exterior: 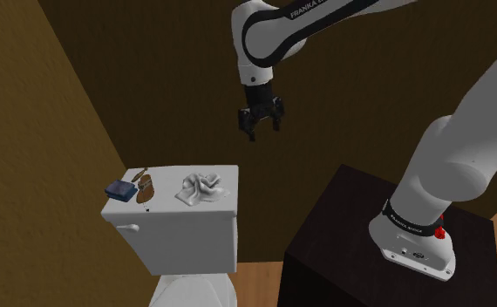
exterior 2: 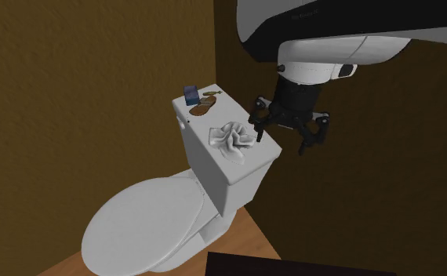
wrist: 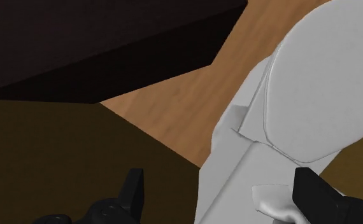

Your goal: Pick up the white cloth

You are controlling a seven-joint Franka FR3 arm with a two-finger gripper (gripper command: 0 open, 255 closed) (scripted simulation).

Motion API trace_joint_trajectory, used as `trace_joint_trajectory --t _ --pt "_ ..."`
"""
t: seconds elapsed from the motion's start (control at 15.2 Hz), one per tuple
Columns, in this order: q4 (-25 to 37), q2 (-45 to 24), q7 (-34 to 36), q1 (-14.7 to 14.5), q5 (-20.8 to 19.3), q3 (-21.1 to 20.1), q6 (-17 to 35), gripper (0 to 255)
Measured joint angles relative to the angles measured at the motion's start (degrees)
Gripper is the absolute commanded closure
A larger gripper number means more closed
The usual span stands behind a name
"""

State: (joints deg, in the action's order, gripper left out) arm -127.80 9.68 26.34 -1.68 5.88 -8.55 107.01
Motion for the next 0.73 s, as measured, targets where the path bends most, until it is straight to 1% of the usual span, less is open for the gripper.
trace_joint_trajectory --t 0.4,0.73 --pt "8.3 -12.9 8.3 -0.7 0.8 -1.4 3.7 0" --pt "16.6 -24.2 14.2 -1.5 1.0 -1.3 6.1 0"
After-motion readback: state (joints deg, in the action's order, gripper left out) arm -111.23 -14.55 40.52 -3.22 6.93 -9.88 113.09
